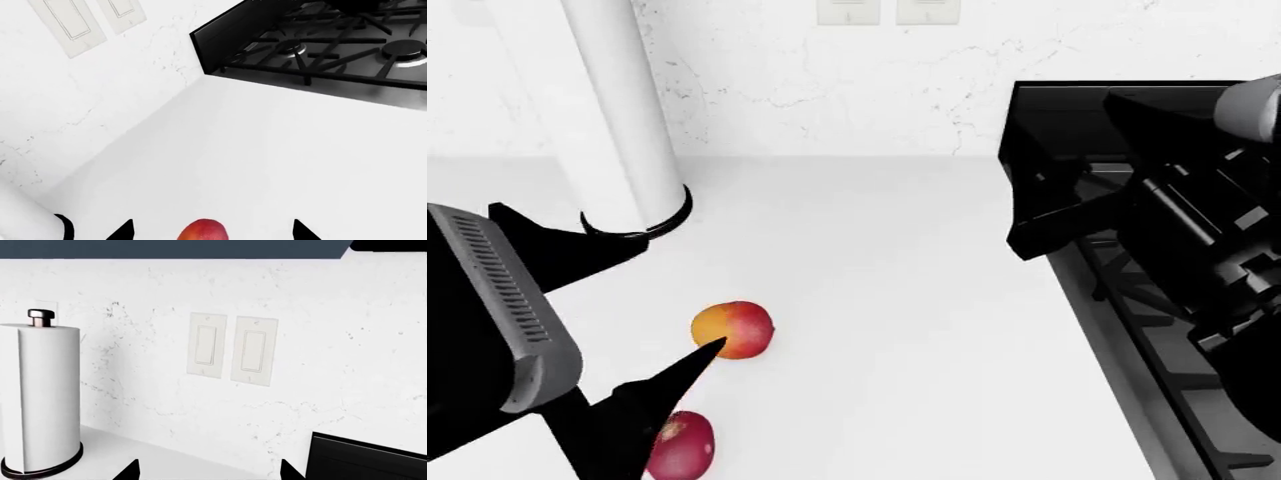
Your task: Pick the mango, radish from the counter and place them in the cabinet. Then close the cabinet.
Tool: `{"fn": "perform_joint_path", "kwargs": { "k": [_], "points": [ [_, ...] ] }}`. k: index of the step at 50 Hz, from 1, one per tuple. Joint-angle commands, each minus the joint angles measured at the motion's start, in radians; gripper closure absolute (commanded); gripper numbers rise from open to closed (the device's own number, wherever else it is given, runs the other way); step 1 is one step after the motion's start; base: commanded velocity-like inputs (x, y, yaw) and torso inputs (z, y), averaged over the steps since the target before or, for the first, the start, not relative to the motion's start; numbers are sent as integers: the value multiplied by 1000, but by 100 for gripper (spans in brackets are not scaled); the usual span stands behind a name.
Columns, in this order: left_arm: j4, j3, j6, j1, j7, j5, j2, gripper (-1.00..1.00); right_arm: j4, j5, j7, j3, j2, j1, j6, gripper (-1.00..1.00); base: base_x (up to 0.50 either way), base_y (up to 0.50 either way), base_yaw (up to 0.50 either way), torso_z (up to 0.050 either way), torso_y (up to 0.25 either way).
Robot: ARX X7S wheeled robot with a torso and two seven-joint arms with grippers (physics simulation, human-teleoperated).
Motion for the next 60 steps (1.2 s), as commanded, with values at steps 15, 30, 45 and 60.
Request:
{"fn": "perform_joint_path", "kwargs": {
  "k": [15,30,45,60],
  "points": [
    [22,38,5,85,28,-89,-54,-100,9,16,21,-16,7,8,-8,-100,0,0,0,0,0],
    [67,49,-52,204,92,32,-26,-100,12,18,24,-20,15,-4,-26,-100,0,0,0,0,0],
    [96,125,-86,299,192,230,2,-100,11,31,40,-24,17,-6,-28,-100,0,0,0,0,0],
    [76,205,-73,336,222,346,-37,-100,17,26,41,-40,19,-13,-46,-100,0,0,0,0,0]
  ]
}}
